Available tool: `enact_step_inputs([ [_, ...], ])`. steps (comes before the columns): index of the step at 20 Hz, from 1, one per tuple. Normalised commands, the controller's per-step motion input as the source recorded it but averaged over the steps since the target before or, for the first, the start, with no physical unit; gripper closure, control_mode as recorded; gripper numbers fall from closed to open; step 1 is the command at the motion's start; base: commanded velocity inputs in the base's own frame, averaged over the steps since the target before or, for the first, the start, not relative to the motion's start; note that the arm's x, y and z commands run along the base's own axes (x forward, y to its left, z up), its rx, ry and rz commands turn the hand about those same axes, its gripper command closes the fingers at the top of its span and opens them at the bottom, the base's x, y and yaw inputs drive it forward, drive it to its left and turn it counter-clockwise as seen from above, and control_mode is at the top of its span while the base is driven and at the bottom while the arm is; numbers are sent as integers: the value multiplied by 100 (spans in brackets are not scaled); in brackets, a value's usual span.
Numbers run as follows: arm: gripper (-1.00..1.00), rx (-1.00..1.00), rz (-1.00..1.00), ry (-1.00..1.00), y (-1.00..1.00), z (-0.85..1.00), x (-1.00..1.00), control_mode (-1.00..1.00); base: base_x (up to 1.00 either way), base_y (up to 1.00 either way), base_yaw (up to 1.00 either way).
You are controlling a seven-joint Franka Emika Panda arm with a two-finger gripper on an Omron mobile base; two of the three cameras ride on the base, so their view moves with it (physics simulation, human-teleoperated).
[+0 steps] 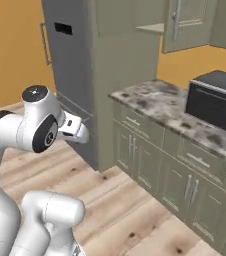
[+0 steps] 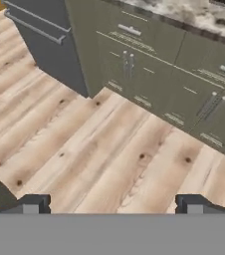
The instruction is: Take 2 condiments from the cabinet and move them on the counter near the stove.Make sure the condiments are lined up with each other, next to each other.
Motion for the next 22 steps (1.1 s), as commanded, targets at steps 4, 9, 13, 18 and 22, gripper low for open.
enact_step_inputs([
  [4,-100,0,0,0,0,0,0,100,2,0,100],
  [9,-100,0,0,0,0,0,0,100,83,-8,66],
  [13,-100,0,0,0,0,0,0,100,100,-1,51],
  [18,-100,0,0,0,0,0,0,100,100,-57,39],
  [22,-100,0,0,0,0,0,0,100,99,-77,26],
])
